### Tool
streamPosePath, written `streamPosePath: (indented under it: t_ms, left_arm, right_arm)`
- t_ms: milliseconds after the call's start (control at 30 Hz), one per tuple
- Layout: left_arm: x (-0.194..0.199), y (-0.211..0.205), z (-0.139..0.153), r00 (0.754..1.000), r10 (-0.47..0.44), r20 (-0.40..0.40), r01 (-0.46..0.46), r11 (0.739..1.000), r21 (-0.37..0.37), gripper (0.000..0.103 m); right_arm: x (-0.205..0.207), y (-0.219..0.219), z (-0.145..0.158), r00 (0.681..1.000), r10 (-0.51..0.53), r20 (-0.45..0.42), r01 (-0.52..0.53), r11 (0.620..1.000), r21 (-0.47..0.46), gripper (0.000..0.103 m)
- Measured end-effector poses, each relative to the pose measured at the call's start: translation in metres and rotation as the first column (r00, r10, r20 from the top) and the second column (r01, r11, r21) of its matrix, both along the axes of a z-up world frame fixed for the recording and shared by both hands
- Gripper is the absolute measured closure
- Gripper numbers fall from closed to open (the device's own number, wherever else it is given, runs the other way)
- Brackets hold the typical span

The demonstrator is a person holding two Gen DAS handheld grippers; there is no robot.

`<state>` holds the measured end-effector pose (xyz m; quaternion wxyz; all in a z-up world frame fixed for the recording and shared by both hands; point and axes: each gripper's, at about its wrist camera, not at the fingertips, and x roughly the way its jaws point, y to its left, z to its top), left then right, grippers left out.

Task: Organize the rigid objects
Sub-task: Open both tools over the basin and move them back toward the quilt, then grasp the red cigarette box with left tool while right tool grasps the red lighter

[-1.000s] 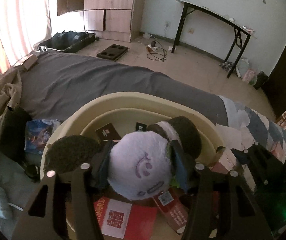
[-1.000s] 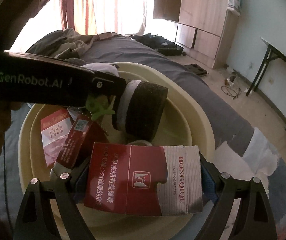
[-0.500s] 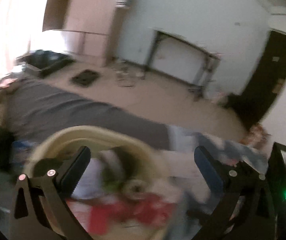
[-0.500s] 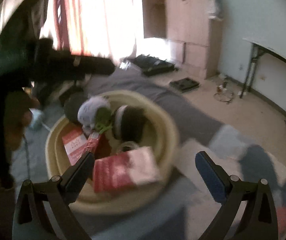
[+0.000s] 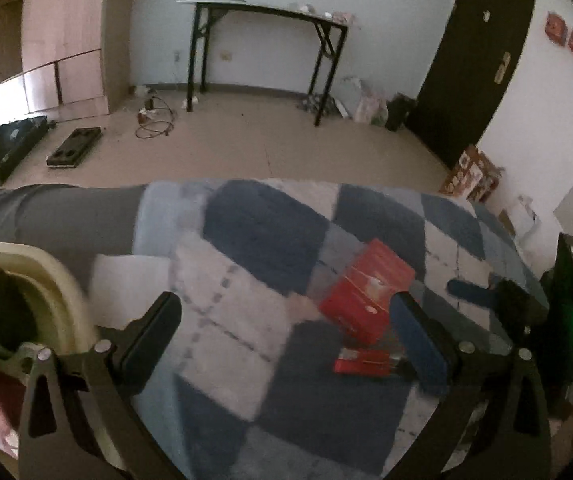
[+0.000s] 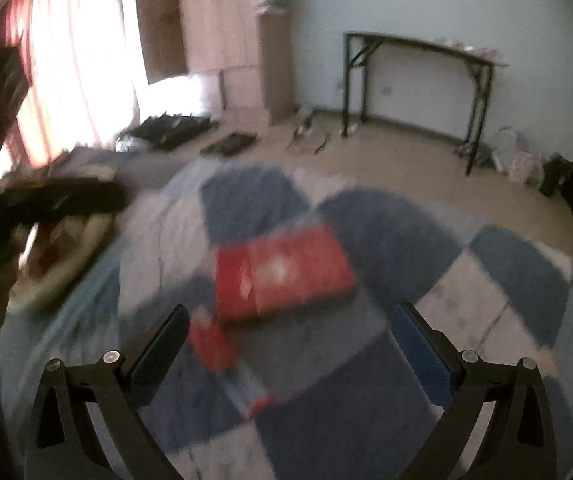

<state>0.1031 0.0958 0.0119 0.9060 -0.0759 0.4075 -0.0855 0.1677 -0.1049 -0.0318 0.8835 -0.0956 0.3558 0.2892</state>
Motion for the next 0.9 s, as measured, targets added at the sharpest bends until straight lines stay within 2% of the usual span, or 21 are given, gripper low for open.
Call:
streamPosePath:
  t_ms: [100, 200, 300, 367, 467, 567, 633, 733, 800, 833, 867, 900]
  left_arm:
    - [-0.004, -0.01, 0.003, 0.999, -0.012, 0.033, 0.011, 1.0, 0.02, 0.0]
    - [0.002, -0.012, 0.006, 0.998, -0.054, 0.012, 0.054, 0.998, 0.025, 0.0]
    - [0.019, -0.023, 0.011, 0.991, -0.133, 0.007, 0.131, 0.987, 0.098, 0.0]
    - [0.038, -0.034, 0.001, 0.97, -0.237, -0.061, 0.244, 0.956, 0.162, 0.0]
    - [0.058, -0.038, -0.023, 0.93, -0.332, -0.159, 0.354, 0.923, 0.148, 0.0]
    - [0.063, -0.051, -0.04, 0.901, -0.379, -0.213, 0.412, 0.901, 0.138, 0.0]
    - [0.058, -0.062, -0.047, 0.878, -0.424, -0.22, 0.453, 0.886, 0.101, 0.0]
    - [0.057, -0.072, -0.061, 0.864, -0.434, -0.254, 0.468, 0.879, 0.089, 0.0]
    - [0.058, -0.074, -0.068, 0.88, -0.404, -0.249, 0.44, 0.891, 0.109, 0.002]
    - [0.057, -0.073, -0.067, 0.891, -0.39, -0.234, 0.423, 0.9, 0.109, 0.006]
    - [0.057, -0.071, -0.065, 0.902, -0.373, -0.216, 0.403, 0.908, 0.113, 0.012]
    - [0.057, -0.069, -0.062, 0.914, -0.354, -0.199, 0.382, 0.917, 0.119, 0.029]
  right_arm:
    - [-0.012, 0.009, -0.009, 0.996, 0.09, 0.02, -0.089, 0.993, -0.073, 0.001]
    - [-0.008, 0.01, -0.014, 0.989, 0.147, 0.003, -0.147, 0.988, -0.055, 0.005]
    - [-0.002, 0.013, -0.019, 0.984, 0.177, -0.02, -0.178, 0.982, -0.07, 0.013]
    - [0.001, 0.015, -0.027, 0.981, 0.192, -0.032, -0.194, 0.977, -0.083, 0.014]
    - [-0.001, 0.018, -0.033, 0.977, 0.21, -0.025, -0.211, 0.972, -0.103, 0.013]
    - [-0.002, 0.016, -0.034, 0.976, 0.216, -0.023, -0.217, 0.971, -0.097, 0.014]
    - [0.0, 0.015, -0.036, 0.976, 0.214, -0.029, -0.215, 0.972, -0.092, 0.013]
    - [-0.001, 0.013, -0.036, 0.976, 0.215, -0.025, -0.216, 0.972, -0.089, 0.015]
    - [-0.001, 0.012, -0.036, 0.976, 0.218, -0.02, -0.219, 0.972, -0.084, 0.023]
    - [-0.002, 0.012, -0.036, 0.975, 0.221, -0.017, -0.221, 0.972, -0.082, 0.032]
    - [-0.003, 0.011, -0.036, 0.974, 0.226, -0.014, -0.226, 0.971, -0.076, 0.046]
    - [-0.004, 0.01, -0.035, 0.972, 0.235, -0.017, -0.235, 0.97, -0.06, 0.054]
